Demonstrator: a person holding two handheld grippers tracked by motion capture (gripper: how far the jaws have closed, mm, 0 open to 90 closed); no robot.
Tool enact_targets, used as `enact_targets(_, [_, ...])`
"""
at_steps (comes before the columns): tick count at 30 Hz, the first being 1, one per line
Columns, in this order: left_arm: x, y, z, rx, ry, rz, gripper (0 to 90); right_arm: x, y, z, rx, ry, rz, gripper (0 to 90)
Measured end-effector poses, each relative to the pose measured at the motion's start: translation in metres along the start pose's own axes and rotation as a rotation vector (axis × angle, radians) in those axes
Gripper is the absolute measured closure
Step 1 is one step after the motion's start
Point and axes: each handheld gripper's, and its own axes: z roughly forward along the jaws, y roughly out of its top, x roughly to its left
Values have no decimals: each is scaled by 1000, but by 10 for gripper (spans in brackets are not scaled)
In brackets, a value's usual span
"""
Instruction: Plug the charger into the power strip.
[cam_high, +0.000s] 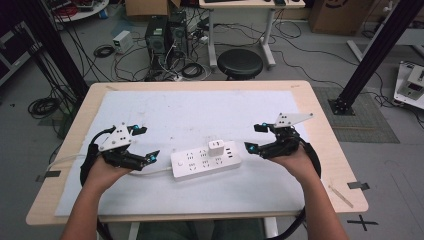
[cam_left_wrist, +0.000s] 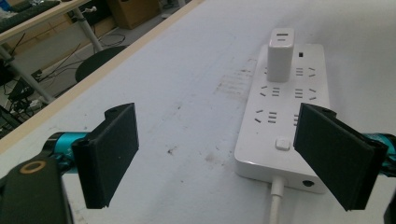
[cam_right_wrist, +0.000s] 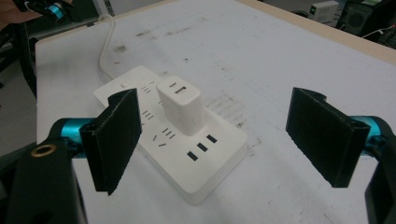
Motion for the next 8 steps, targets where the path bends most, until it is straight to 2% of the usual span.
enact_targets(8, [2, -3, 2, 5, 20, -25, 141, 5, 4, -1, -7, -15, -15, 185])
